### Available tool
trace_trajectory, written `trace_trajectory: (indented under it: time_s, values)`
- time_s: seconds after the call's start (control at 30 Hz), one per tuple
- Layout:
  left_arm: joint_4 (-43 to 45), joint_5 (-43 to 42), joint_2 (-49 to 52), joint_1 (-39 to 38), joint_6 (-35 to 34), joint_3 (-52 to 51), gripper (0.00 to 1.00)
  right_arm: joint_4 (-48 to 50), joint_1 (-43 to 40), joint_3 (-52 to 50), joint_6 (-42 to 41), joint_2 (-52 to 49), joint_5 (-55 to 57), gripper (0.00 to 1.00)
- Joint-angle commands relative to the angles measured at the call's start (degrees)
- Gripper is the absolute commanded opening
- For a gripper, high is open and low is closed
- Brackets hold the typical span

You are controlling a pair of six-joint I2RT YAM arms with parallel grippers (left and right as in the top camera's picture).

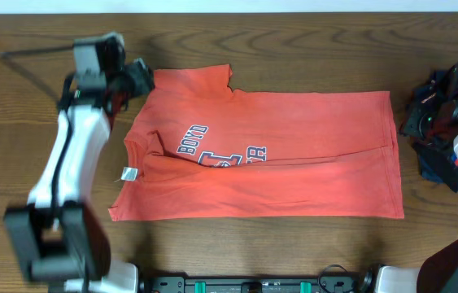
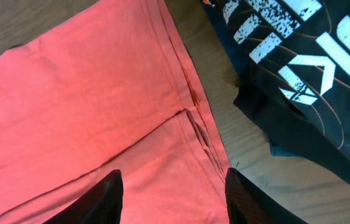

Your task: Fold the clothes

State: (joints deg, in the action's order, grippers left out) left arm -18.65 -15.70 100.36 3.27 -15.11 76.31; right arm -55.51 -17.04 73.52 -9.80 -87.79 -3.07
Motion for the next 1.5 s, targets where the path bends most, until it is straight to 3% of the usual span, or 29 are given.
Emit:
trace_trajectory:
  time_s: [0.0, 0.2, 0.5, 0.57, 0.7, 0.83, 1.17, 1.47]
  values:
    - [-1.27, -2.21, 9.99, 0.35, 2.12, 8.31, 0.59, -0.24, 0.61, -0.17, 0.90, -0.24, -0.37, 0.52]
    - [0.44, -4.85, 23.45, 0.35, 2.60, 16.94, 0.61, -0.59, 0.61, -0.20, 0.90, -0.24, -0.37, 0.51]
    - [6.40, -4.87, 29.35, 0.20, 2.62, 17.27, 0.58, -0.68, 0.61, -0.20, 0.85, -0.24, -0.37, 0.47]
    - [6.58, -4.87, 29.42, 0.11, 2.62, 17.27, 0.50, -0.68, 0.61, -0.20, 0.85, -0.24, -0.37, 0.43]
    - [6.54, -6.95, 29.42, 0.17, 2.62, 17.27, 0.22, -0.61, 0.61, -0.20, 0.85, -0.24, -0.35, 0.39]
    - [5.57, -8.37, 29.40, 0.17, 2.40, 17.27, 0.07, -0.39, 0.61, -0.22, 0.85, -0.31, -0.37, 0.34]
    - [-0.33, -15.45, 26.36, 0.52, 2.40, 17.27, 0.06, 5.16, 1.01, -1.22, 0.90, -3.50, -0.44, 0.35]
    - [-5.57, -15.37, 20.81, 0.61, 2.43, 17.27, 0.06, 26.32, 3.80, -1.22, 1.09, -16.13, -0.48, 0.49]
